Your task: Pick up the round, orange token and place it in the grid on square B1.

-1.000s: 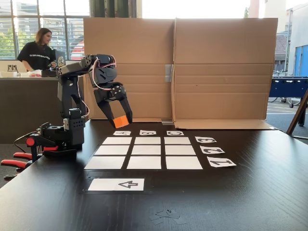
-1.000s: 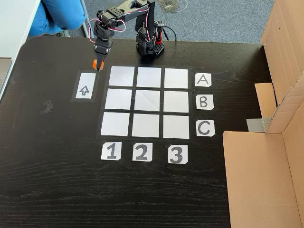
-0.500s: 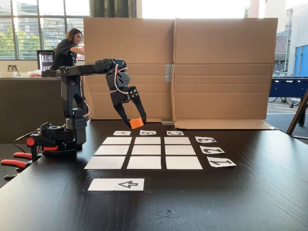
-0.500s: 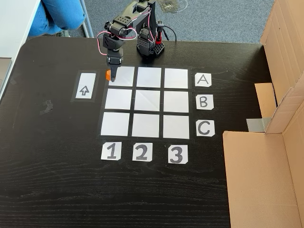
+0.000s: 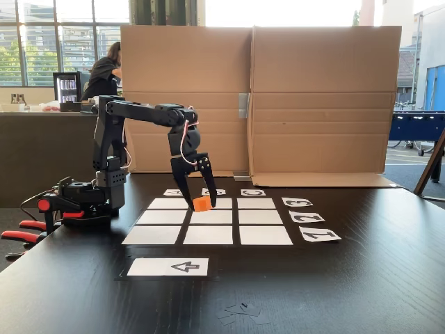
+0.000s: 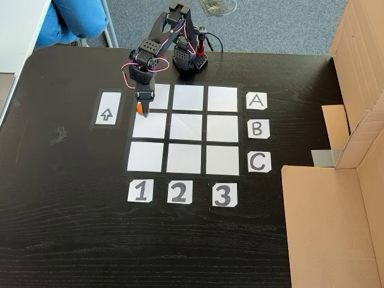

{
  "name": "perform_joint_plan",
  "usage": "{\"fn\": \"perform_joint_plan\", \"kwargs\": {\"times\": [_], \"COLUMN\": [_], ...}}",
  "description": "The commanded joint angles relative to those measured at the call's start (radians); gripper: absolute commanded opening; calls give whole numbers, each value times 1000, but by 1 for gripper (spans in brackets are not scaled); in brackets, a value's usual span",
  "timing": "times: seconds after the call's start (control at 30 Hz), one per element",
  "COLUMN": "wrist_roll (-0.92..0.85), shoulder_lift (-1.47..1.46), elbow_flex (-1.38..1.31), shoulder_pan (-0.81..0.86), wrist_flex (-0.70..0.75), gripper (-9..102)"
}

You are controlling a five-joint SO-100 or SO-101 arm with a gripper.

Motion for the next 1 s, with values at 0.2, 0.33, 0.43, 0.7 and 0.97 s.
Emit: {"fn": "perform_joint_plan", "kwargs": {"times": [0.2, 0.33, 0.43, 0.7, 0.97], "wrist_roll": [31, 34, 38, 44, 48], "shoulder_lift": [-91, -118, -133, -175, -195], "elbow_flex": [-17, -6, -5, -8, -11], "shoulder_pan": [-21, -26, -32, -49, -43], "wrist_flex": [-48, -63, -71, -77, -81], "gripper": [0, 0, 0, 0, 11]}}
